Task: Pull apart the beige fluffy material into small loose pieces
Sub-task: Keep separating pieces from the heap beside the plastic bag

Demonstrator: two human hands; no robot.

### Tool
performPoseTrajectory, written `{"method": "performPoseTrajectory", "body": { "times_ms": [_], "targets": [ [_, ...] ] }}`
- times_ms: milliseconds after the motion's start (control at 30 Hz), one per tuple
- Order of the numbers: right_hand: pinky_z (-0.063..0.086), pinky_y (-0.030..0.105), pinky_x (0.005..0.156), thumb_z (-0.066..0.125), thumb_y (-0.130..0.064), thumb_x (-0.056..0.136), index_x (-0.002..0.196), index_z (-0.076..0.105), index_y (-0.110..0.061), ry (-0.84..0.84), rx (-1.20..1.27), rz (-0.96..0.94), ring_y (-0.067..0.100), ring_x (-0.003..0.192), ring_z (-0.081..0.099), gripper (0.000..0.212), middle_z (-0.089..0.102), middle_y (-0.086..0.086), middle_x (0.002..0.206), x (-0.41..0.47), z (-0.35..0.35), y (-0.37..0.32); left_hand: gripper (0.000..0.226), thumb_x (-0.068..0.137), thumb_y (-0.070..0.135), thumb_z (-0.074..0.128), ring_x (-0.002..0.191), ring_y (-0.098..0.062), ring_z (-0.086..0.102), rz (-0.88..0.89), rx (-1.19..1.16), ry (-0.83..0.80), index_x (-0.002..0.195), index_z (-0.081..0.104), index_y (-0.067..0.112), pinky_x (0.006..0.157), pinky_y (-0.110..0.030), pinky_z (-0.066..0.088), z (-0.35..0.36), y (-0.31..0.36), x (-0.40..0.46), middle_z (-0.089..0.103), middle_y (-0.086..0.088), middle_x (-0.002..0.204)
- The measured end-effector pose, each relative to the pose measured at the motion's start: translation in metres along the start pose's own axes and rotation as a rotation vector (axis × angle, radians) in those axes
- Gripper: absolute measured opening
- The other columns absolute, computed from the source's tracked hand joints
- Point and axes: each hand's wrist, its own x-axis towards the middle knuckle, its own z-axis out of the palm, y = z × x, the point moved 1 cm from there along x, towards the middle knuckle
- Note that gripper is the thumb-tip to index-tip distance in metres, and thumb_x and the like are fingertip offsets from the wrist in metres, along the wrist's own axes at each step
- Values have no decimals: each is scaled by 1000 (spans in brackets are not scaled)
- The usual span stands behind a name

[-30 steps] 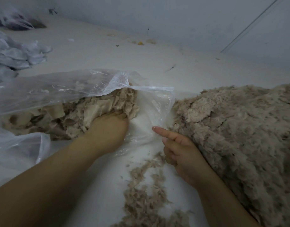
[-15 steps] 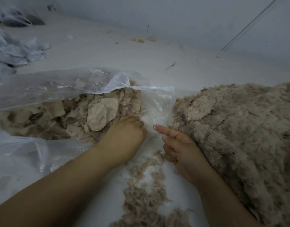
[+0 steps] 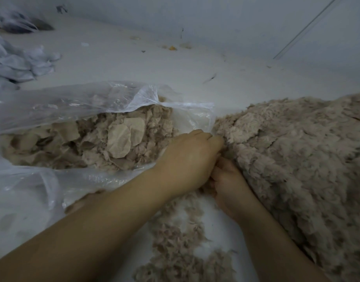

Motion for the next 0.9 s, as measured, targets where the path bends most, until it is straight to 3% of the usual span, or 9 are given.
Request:
{"method": "performPoseTrajectory", "body": {
  "times_ms": [67, 133, 200, 233, 300, 400, 633, 767, 900],
  "targets": [
    [43, 12, 52, 35, -4, 104, 113, 63, -7, 79, -43, 71, 39, 80, 61, 29, 60, 14, 70, 4, -2, 3, 33, 91, 24, 60, 78, -17, 56, -143, -248, 23, 121, 56, 12, 63, -30, 44, 2, 7, 8, 63, -3, 97],
    [40, 7, 60, 40, -21, 98, 114, 52, -2, 38, -24, 141, 22, 79, 57, 28, 58, 13, 93, 3, -1, 1, 45, 89, 35, 63, 72, -3, 54, -322, -541, 3, 129, 47, 20, 57, -13, 38, 5, 10, 20, 59, 10, 93],
    [38, 11, 61, 41, -23, 88, 112, 53, 14, -10, -88, 131, 9, 67, 46, 46, 57, 16, 92, 1, -5, 3, 48, 84, 43, 69, 75, 3, 54, -428, -666, 7, 123, 50, 24, 55, -8, 39, 9, 12, 32, 54, 14, 87],
    [39, 15, 59, 45, -15, 94, 114, 52, 18, 27, -97, 116, 7, 61, 47, 39, 57, 14, 83, 2, -6, 2, 40, 83, 41, 72, 73, 0, 55, -440, -675, 33, 114, 54, 23, 56, -10, 40, 10, 13, 36, 54, 13, 86],
    [35, 19, 47, 41, -1, 101, 101, 56, 3, 46, -69, 46, 4, 46, 44, 16, 46, 1, 63, 0, -5, -2, 16, 84, 26, 74, 65, -6, 54, -458, -704, 129, 88, 59, 20, 59, -21, 42, 9, 12, 42, 57, 9, 79],
    [25, 23, 42, 43, -6, 102, 83, 57, -11, 48, 27, -19, 5, 38, 27, 24, 35, -7, 47, 0, -2, -4, 20, 88, 13, 68, 61, -13, 56, -515, -755, 214, 71, 57, 17, 58, -28, 45, 9, 4, 38, 55, 8, 65],
    [31, 17, 41, 46, -20, 101, 118, 62, -21, 66, 26, 65, 1, 41, 37, 23, 49, -13, 56, 5, -3, 1, 26, 86, -4, 62, 60, -20, 59, -542, -802, 223, 73, 56, 17, 59, -40, 54, 9, -11, 13, 59, -4, 66],
    [24, 21, 40, 42, -15, 101, 100, 64, -20, 116, 202, 108, 7, 44, 28, 23, 43, -2, 69, 4, -3, -5, 23, 85, -11, 57, 63, -25, 57, -519, -838, 244, 79, 57, 11, 60, -43, 53, 10, -11, 12, 58, -10, 70],
    [22, 20, 41, 45, -38, 100, 93, 54, -16, 92, 347, 147, 7, 46, 25, 25, 44, -5, 72, -1, -3, -13, 28, 85, -11, 53, 56, -11, 52, -477, -836, 193, 97, 61, 12, 52, -24, 45, 11, -13, 6, 61, -14, 73]
  ]
}}
